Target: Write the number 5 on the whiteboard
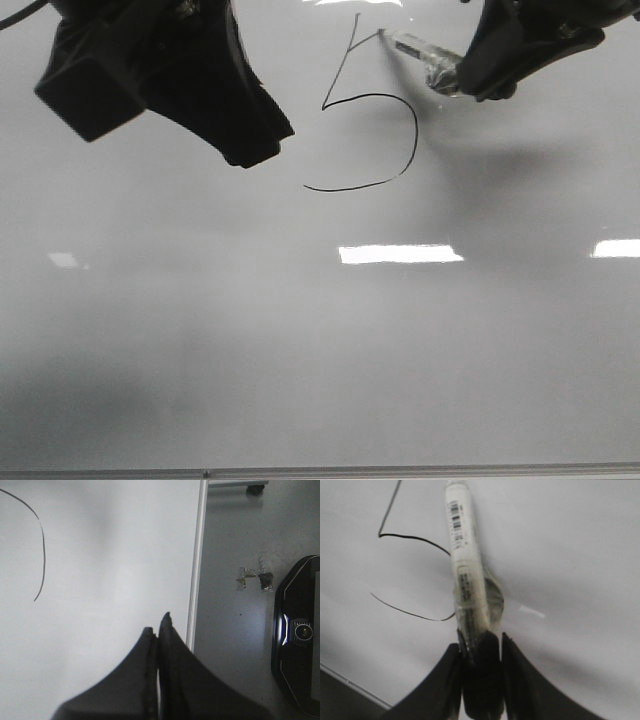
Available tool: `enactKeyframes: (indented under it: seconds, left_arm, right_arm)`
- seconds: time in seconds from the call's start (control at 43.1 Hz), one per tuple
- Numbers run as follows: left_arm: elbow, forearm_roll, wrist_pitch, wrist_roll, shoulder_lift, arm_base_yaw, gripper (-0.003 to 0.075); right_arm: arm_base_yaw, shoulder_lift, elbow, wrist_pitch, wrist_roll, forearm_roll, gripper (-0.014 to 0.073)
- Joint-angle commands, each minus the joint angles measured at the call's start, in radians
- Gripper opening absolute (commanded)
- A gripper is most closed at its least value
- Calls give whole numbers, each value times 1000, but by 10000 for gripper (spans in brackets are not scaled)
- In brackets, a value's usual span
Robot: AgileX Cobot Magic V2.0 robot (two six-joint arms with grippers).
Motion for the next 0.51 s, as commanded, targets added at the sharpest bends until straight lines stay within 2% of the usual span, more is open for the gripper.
enactKeyframes:
  seconds: [0.0, 0.116, 0.325, 0.417, 0.487]
  left_arm:
    - [-37, -21, -42, -11, -37, -7, -20]
    - [-37, -21, -40, -11, -37, -7, -20]
    - [-37, -21, -52, -11, -37, -7, -12]
    - [-46, -21, -52, -11, -37, -7, 70]
    - [-66, -25, -28, -11, -37, -7, 200]
  right_arm:
    - [-52, -53, -31, -22, 20, 5, -62]
    - [-77, -88, -31, -3, -1, 0, -62]
    - [10, -196, -31, 112, -265, -58, -62]
    - [52, -224, -24, 164, -341, -101, -62]
    - [97, -249, 0, 180, -400, -132, -62]
